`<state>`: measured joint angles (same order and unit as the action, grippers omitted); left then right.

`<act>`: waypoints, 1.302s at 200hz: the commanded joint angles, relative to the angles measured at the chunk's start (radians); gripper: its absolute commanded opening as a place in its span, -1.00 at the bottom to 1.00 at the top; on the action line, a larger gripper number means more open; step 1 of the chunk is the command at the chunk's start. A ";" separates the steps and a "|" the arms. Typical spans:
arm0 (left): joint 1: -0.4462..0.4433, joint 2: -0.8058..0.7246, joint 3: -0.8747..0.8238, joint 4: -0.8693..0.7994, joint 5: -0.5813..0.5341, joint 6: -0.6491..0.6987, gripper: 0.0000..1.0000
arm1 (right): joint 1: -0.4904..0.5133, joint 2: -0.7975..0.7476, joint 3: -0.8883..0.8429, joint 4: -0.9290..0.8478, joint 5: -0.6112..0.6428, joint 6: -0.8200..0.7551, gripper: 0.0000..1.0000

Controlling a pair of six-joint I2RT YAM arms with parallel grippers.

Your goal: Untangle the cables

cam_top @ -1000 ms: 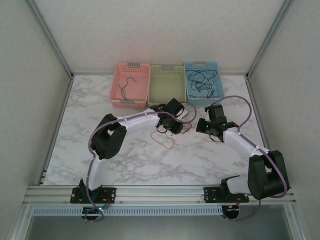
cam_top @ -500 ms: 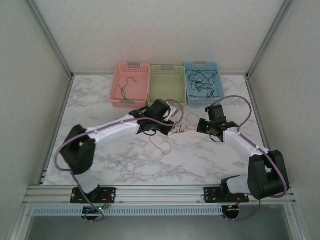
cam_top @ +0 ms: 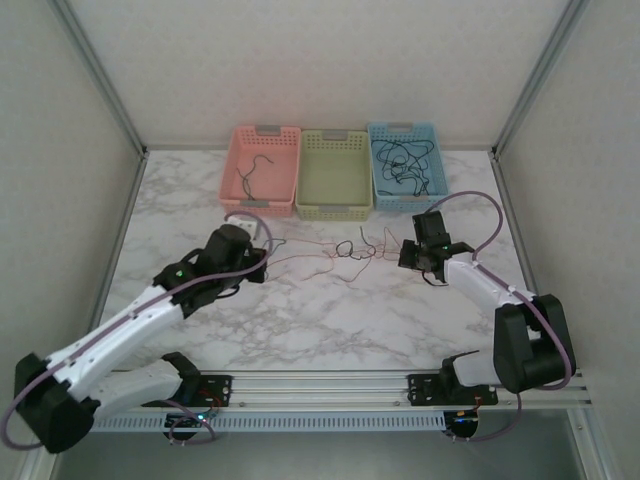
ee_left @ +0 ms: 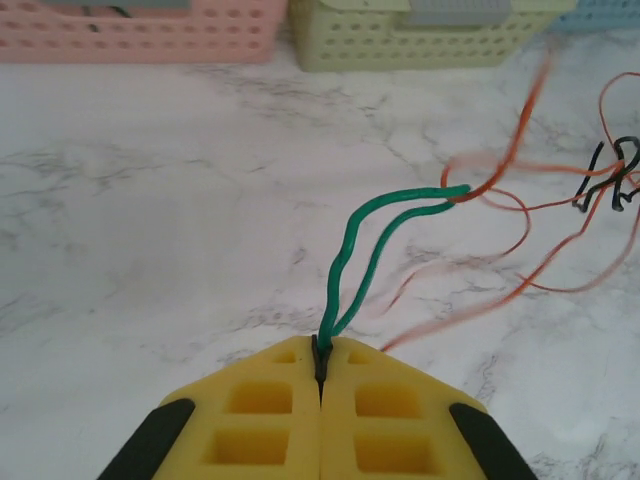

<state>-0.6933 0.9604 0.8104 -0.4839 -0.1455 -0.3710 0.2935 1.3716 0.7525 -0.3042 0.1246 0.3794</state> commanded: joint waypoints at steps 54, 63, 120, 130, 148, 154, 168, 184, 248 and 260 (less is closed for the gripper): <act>0.025 -0.089 -0.013 -0.093 -0.132 -0.098 -1.00 | 0.004 0.009 0.023 -0.029 0.063 0.006 -1.00; 0.024 -0.098 -0.010 -0.104 -0.147 -0.101 -1.00 | 0.005 0.009 0.021 -0.028 0.061 0.007 -1.00; 0.029 -0.173 0.029 -0.182 -0.236 -0.092 -1.00 | 0.004 0.003 0.027 -0.032 0.060 0.003 -1.00; 0.029 -0.198 0.056 -0.224 -0.301 -0.092 -1.00 | 0.004 0.002 0.024 -0.033 0.060 0.003 -1.00; 0.029 -0.243 0.130 -0.281 -0.375 -0.067 -1.00 | 0.004 0.003 0.022 -0.032 0.061 0.003 -1.00; 0.029 -0.249 0.161 -0.307 -0.416 -0.052 -1.00 | 0.005 0.005 0.023 -0.032 0.062 0.003 -1.00; 0.028 -0.243 0.223 -0.363 -0.529 -0.010 -1.00 | 0.005 0.008 0.022 -0.026 0.059 0.005 -1.00; 0.019 -0.216 0.274 -0.423 -0.656 0.003 -1.00 | 0.004 0.010 0.024 -0.028 0.054 0.006 -1.00; -0.060 -0.088 0.322 -0.536 -0.869 0.002 -1.00 | 0.005 0.006 0.023 -0.024 0.059 0.003 -1.00; -0.062 -0.082 0.320 -0.513 -0.735 -0.005 -1.00 | 0.005 0.010 0.027 -0.027 0.057 0.003 -1.00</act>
<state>-0.7383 0.8570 1.1053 -0.9424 -0.9096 -0.3775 0.2935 1.3785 0.7544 -0.3115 0.1612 0.3805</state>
